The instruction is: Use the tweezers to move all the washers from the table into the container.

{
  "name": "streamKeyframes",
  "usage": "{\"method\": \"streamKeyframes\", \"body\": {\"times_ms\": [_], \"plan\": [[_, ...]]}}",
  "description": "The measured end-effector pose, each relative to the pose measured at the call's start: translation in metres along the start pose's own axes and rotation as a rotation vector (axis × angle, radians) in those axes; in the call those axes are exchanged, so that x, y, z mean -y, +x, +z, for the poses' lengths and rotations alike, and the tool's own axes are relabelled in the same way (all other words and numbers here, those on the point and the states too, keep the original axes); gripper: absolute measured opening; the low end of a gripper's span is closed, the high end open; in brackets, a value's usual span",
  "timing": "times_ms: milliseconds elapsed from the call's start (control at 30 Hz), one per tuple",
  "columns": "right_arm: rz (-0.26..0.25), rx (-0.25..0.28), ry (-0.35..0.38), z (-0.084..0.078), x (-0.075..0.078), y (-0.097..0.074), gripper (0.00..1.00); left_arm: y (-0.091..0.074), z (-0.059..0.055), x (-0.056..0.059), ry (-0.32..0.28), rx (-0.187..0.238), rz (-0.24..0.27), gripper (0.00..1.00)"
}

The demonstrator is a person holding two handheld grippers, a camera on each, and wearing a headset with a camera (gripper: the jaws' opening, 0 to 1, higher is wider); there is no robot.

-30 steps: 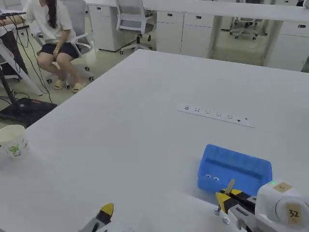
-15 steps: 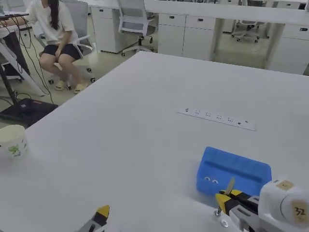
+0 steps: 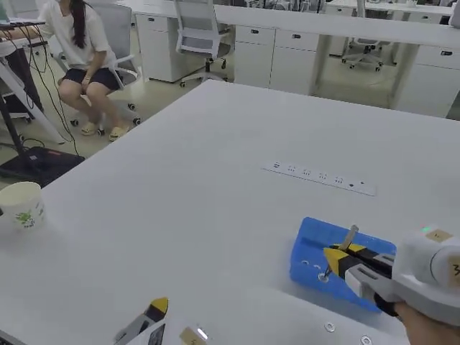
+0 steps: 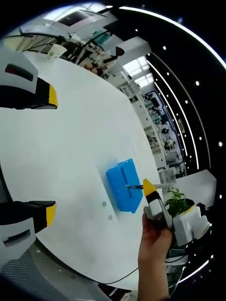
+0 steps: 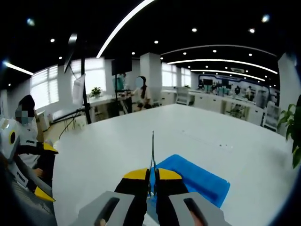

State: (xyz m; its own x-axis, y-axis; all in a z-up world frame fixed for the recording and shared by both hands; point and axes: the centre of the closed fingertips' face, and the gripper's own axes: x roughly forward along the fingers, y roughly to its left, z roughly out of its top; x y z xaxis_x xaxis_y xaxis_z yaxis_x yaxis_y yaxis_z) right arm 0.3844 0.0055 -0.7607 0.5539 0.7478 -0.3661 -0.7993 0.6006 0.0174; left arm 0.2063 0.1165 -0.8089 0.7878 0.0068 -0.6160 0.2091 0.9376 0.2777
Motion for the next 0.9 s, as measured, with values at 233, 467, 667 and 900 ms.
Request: {"method": "streamKeyframes", "body": {"times_ms": [233,467,667,900], "plan": [[-0.038,0.03,0.018,0.008,0.017,0.011,0.02,0.0,0.0,0.0,-0.006,-0.003,-0.001,0.8],[-0.051,0.009,0.048,-0.006,0.021,0.022,0.02,0.0,0.0,-0.002,-0.006,0.0,0.009,0.8],[-0.065,-0.012,0.063,-0.023,0.027,0.031,0.02,0.0,0.001,-0.004,-0.011,0.008,0.017,0.79],[-0.112,-0.022,0.06,-0.033,0.037,0.034,0.02,0.0,-0.001,-0.002,-0.004,-0.003,0.009,0.78]]}}
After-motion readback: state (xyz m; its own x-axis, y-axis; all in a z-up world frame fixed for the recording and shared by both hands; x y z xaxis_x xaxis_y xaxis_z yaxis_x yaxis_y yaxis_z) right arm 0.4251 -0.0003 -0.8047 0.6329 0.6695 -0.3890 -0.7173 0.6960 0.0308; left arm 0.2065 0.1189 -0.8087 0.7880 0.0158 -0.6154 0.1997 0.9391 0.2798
